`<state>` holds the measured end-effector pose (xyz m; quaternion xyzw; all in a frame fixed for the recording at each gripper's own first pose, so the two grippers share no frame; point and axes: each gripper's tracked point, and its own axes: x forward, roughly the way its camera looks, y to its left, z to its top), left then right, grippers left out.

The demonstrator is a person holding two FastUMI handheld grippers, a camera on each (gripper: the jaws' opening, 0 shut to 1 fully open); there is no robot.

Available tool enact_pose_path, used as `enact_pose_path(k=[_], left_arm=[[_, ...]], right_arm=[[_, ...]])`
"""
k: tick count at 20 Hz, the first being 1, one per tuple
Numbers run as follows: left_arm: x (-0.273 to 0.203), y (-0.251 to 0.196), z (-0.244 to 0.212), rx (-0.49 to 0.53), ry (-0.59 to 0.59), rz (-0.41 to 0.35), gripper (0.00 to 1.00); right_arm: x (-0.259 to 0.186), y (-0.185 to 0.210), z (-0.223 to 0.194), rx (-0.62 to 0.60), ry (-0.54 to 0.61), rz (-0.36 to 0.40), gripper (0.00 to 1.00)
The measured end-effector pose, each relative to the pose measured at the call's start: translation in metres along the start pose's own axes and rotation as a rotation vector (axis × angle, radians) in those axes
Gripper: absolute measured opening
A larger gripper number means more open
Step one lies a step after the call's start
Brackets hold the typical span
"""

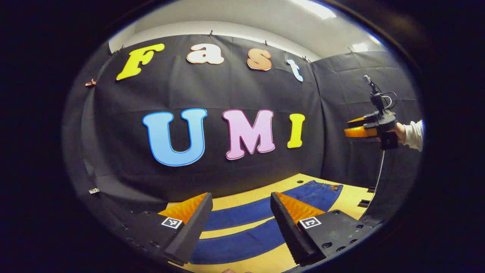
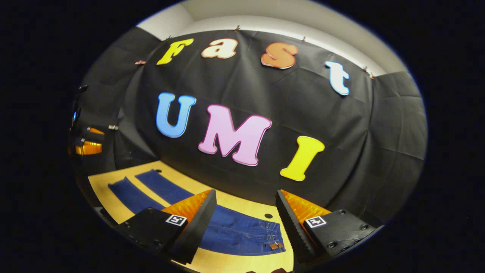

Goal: Grasp the waist and the cuffs of the jeans and fold them to make the two legs overlap; first hold the waist and fold one-third of the jeans toward the cuffs, then hold the cuffs and fold the remaining one-third in the same direction to finish folding.

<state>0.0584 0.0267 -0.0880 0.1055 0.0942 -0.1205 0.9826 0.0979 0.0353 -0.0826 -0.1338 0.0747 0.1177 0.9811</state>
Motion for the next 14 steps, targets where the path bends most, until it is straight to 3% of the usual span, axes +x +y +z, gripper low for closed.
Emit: enact_pose_path(k=[5, 7, 12, 14], left_arm=[[0.068, -0.008, -0.091, 0.112, 0.253, -0.173, 0.98], [0.083, -0.019, -0.135, 0.151, 0.383, -0.280, 0.98], [0.068, -0.013, -0.260, 0.360, 0.786, -0.526, 0.99], [0.051, 0.013, -0.297, 0.451, 0.913, -0.581, 0.99]], right_arm=[[0.071, 0.010, -0.140, -0.166, 0.269, 0.260, 0.98], [0.087, 0.013, -0.198, -0.231, 0.385, 0.375, 0.98], [0.079, 0.008, -0.339, -0.412, 0.789, 0.658, 0.98], [0.073, 0.013, -0.365, -0.417, 0.883, 0.725, 0.99]])
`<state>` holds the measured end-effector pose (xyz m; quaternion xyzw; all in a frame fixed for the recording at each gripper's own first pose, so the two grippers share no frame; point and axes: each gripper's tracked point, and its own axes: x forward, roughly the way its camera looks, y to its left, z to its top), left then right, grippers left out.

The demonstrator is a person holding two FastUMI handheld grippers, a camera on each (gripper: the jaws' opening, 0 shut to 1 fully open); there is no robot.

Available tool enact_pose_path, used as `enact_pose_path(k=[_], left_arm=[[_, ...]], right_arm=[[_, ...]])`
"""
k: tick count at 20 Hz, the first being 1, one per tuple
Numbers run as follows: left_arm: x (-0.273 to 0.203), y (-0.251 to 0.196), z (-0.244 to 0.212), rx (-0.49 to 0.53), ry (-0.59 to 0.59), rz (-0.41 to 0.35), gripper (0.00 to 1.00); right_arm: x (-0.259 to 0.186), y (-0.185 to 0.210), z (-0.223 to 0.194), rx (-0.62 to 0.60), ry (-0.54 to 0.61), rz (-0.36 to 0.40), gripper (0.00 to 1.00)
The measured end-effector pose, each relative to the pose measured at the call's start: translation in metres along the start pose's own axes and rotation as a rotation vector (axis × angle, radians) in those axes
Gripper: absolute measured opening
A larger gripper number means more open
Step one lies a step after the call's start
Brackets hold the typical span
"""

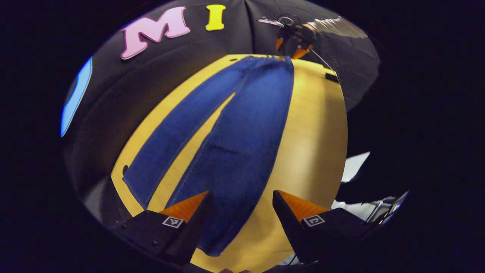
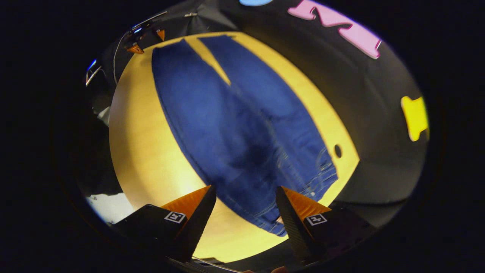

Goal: Grasp the waist and the cuffs of the jeans and fold them to make the two legs overlap; first hold the waist and fold one-third of the jeans toward the cuffs, then hold the cuffs and fold the remaining one-third in the same direction to finish folding.

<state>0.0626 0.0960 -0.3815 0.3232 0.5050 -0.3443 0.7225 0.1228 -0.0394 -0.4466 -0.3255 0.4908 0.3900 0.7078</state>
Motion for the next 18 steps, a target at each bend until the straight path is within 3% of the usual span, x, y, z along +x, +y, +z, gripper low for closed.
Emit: enact_pose_path(k=[4, 6, 8, 10, 14, 18], left_arm=[[0.013, 0.003, -0.068, 0.072, 0.165, -0.076, 0.99], [0.017, 0.009, -0.082, 0.084, 0.216, -0.101, 0.99], [0.022, 0.010, -0.091, 0.054, 0.261, -0.129, 0.99], [0.026, 0.014, -0.094, 0.044, 0.272, -0.121, 0.99], [0.031, 0.010, -0.104, 0.028, 0.301, -0.173, 0.99], [0.032, 0.008, -0.099, -0.001, 0.313, -0.167, 0.98]], right_arm=[[0.022, 0.008, -0.019, -0.056, 0.116, 0.103, 0.98], [0.030, 0.013, -0.031, -0.103, 0.169, 0.135, 0.99], [0.031, 0.019, -0.042, -0.077, 0.223, 0.189, 0.98], [0.037, 0.017, -0.049, -0.068, 0.247, 0.201, 0.98], [0.047, 0.020, -0.057, -0.074, 0.274, 0.205, 0.98], [0.053, 0.017, -0.054, -0.001, 0.300, 0.194, 0.96]])
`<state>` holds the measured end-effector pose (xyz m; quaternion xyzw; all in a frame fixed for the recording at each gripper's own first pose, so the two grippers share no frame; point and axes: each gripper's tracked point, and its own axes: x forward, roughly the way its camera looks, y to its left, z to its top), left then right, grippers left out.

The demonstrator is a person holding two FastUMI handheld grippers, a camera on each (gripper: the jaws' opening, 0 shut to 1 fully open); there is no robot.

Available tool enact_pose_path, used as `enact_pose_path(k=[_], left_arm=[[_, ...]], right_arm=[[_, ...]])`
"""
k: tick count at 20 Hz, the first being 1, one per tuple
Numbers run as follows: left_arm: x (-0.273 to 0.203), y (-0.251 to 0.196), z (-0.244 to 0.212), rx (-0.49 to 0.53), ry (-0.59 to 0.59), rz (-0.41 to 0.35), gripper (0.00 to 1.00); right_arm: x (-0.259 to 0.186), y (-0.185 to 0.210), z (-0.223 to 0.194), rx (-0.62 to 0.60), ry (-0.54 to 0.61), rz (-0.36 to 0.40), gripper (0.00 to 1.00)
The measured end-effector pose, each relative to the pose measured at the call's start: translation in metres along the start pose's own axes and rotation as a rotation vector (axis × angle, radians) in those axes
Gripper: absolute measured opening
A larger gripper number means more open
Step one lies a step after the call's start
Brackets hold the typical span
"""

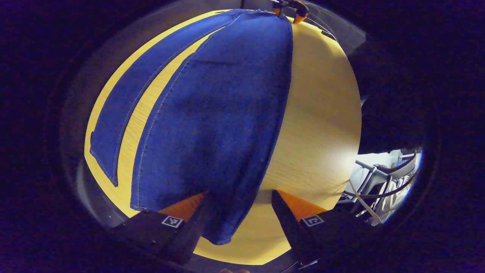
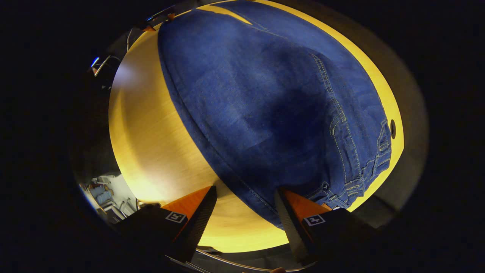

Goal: Grasp the waist and the cuffs of the jeans and fold them to make the two legs overlap; first hold the waist and fold one-third of the jeans toward the cuffs, then hold the cuffs and fold the remaining one-third in the same direction to finish folding.

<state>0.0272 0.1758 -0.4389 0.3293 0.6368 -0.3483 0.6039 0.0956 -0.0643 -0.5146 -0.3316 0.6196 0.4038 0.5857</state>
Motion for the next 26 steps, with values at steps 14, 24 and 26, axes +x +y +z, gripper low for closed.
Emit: enact_pose_path(k=[14, 24, 26], left_arm=[[-0.026, 0.027, 0.031, -0.346, -0.182, -0.010, 0.06], [-0.105, 0.154, 0.085, -0.694, -0.356, 0.142, 0.06], [-0.113, 0.192, 0.093, -0.725, -0.362, 0.201, 0.06]], right_arm=[[-0.028, -0.046, 0.019, 0.517, -0.199, -0.123, 0.07], [-0.144, -0.129, 0.077, 0.879, -0.594, -0.197, 0.07], [-0.160, -0.145, 0.093, 0.877, -0.627, -0.234, 0.07]])
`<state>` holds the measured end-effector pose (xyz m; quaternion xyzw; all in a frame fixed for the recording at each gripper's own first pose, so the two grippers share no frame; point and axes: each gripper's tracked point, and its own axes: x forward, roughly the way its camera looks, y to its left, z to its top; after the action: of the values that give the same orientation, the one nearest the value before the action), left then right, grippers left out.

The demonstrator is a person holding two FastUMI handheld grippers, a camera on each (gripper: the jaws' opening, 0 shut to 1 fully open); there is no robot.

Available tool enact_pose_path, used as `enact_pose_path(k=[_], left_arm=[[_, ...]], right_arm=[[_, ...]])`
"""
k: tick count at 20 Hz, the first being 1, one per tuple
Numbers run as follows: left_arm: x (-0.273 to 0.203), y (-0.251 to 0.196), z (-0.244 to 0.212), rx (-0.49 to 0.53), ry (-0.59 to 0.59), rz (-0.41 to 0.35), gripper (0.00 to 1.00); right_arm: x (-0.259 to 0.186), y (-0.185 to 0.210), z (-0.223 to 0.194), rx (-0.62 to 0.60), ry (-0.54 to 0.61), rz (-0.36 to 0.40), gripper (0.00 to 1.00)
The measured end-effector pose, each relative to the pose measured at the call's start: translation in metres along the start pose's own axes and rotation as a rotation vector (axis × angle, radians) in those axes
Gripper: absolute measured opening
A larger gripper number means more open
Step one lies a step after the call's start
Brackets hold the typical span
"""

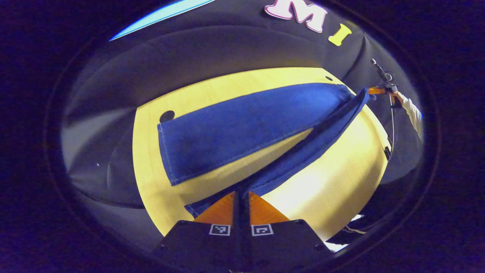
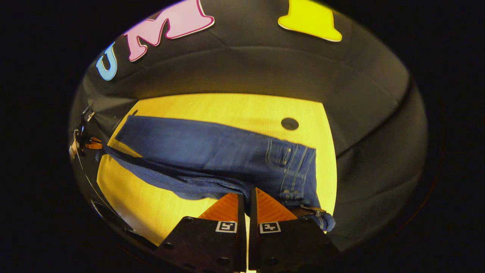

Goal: Grasp the waist and the cuffs of the jeans and fold them to make the two legs overlap; first hold the waist and fold one-third of the jeans toward the cuffs, then hold the cuffs and fold the remaining one-third in the same direction to finish folding.

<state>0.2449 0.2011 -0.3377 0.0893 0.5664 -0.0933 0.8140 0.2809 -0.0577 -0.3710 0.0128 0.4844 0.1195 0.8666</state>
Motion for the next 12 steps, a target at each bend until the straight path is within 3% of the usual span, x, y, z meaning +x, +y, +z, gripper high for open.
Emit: enact_pose_path(k=[6, 9, 11, 12], left_arm=[[0.055, 0.067, 0.096, -0.051, -0.051, 0.155, 0.06], [0.092, 0.100, 0.119, -0.046, -0.055, 0.255, 0.07], [0.114, 0.121, 0.125, -0.076, -0.066, 0.351, 0.12], [0.121, 0.123, 0.127, -0.110, -0.085, 0.375, 0.21]], right_arm=[[0.082, -0.014, 0.048, 0.031, -0.053, -0.104, 0.07], [0.126, -0.022, 0.057, 0.094, -0.069, -0.145, 0.07], [0.150, -0.027, 0.048, 0.117, -0.042, -0.168, 0.07], [0.160, -0.028, 0.044, 0.140, -0.025, -0.172, 0.08]])
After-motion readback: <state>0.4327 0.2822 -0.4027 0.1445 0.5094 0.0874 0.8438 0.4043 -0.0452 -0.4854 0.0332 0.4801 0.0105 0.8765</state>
